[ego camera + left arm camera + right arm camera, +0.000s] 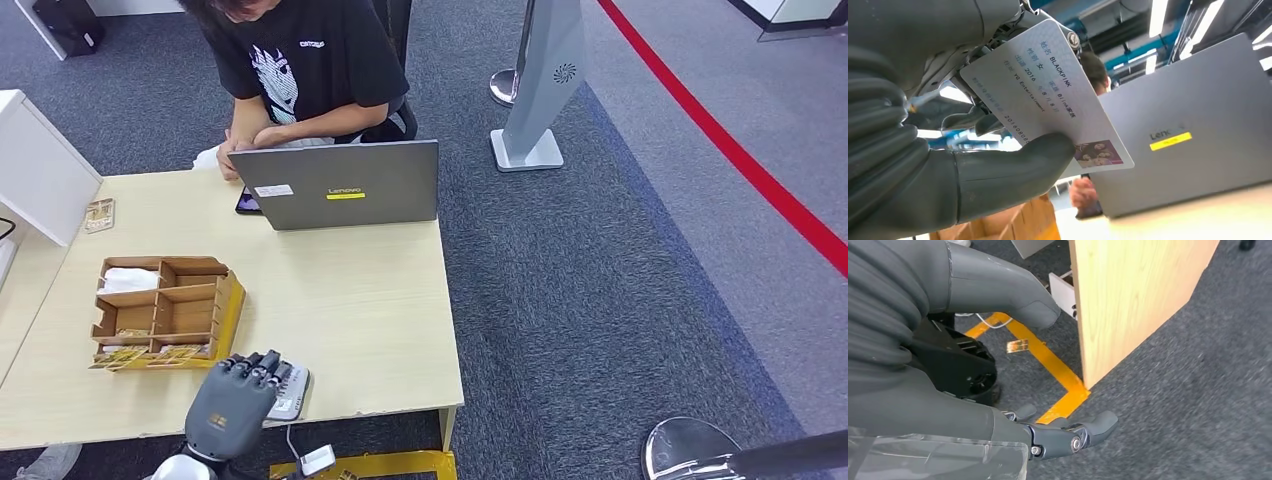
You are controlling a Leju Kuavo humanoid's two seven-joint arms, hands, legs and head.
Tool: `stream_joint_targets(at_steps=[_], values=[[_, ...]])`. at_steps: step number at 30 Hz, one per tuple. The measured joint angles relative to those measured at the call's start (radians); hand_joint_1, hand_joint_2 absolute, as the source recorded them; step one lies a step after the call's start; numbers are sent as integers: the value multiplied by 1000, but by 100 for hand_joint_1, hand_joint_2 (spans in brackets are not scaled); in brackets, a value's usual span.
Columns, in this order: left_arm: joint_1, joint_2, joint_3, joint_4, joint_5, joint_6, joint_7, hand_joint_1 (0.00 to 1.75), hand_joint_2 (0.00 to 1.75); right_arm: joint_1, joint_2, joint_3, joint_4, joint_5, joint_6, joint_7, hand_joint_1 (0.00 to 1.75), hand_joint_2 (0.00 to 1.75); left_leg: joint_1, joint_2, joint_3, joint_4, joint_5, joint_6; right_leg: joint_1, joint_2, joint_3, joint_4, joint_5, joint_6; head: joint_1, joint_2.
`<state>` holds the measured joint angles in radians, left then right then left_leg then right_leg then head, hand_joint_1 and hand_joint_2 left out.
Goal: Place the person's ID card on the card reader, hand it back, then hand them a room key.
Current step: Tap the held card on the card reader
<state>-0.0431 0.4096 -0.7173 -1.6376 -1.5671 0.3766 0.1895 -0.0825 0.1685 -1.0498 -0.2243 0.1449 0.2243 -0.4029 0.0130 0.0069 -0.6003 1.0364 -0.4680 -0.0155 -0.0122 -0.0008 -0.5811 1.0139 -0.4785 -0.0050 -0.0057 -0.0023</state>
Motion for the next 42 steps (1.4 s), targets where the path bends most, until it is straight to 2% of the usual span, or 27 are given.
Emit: stream_joint_targets(at_steps=[5,11,16,24,35,42], values=[[103,-58,109,-41,0,12,-67,175,175,1,-1,0,-3,4,25,-32,0,175,0,-1,0,0,-1,1,0,-1,0,0,-1,1,0,0],[212,-204,297,-104,16,32,-258,175,175,-1,-4,0,-13,15,98,-89,0,175,0,-1,0,0,-1,1,0,-1,1,0,-1,1,0,0],[241,-297,416,-117,49,29,-329,175,175,-14,-6,0,-23,20,117,-99,0,175,0,-1,0,0,-1,1,0,-1,1,0,0,1,0,0],[250,-350,476,-117,53,29,-336,175,175,-22,-7,0,-28,20,117,-100,0,175,0,-1,0,0,-1,1,0,-1,1,0,0,1,0,0],[250,-370,495,-110,65,30,-341,175,175,-23,-7,-1,-29,18,124,-100,0,175,0,-1,0,0,-1,1,0,-1,1,0,0,1,0,0],[164,-432,539,14,134,69,-439,175,175,-76,-7,-19,-36,-63,229,-127,0,175,0,-1,0,0,1,2,0,-2,1,0,1,2,0,0]])
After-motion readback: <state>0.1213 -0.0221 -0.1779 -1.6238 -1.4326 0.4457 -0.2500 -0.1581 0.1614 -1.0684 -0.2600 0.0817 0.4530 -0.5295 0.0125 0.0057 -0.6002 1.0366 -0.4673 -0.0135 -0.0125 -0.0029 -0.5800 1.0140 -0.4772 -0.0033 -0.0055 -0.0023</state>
